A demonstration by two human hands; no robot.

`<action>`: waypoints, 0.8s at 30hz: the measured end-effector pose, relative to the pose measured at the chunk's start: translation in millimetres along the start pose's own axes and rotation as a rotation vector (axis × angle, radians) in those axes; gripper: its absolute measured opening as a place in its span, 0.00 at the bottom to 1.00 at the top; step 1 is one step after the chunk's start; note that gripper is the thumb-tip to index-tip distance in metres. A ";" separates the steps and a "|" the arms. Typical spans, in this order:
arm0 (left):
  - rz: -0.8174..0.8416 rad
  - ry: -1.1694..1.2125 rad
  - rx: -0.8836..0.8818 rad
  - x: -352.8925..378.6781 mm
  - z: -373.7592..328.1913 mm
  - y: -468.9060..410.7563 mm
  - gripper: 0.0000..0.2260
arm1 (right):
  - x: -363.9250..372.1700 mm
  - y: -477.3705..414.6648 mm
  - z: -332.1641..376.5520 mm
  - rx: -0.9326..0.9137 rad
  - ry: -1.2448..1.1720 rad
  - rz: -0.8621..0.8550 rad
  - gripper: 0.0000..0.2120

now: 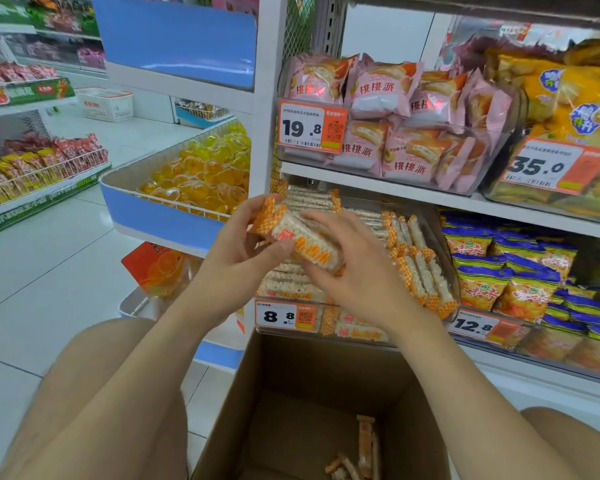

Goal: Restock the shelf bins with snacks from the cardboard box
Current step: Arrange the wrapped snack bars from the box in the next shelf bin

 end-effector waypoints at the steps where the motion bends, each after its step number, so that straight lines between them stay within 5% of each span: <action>1: -0.003 -0.089 0.026 -2.1 -0.7 -0.9 0.23 | -1.0 -3.5 -1.6 -0.023 0.065 -0.008 0.32; 8: -0.036 -0.821 -0.048 -9.7 32.8 6.7 0.27 | 35.7 -0.9 -21.6 -0.053 0.394 0.223 0.32; 14: 0.110 -0.985 0.157 10.7 40.6 10.0 0.26 | 46.1 10.4 -20.4 -0.015 0.503 0.148 0.30; 24: 0.082 -1.003 0.160 16.5 47.9 23.0 0.27 | 47.7 29.5 -24.3 -0.077 0.315 0.009 0.23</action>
Point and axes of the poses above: each hand's wrist, its own y-axis away from the middle knuckle, its own x-axis out of the palm, z = x × y, the point moved 7 cm from there along -y, towards the middle knuckle, and after that the axes turned 3 degrees about x, right-handed, at the moved point
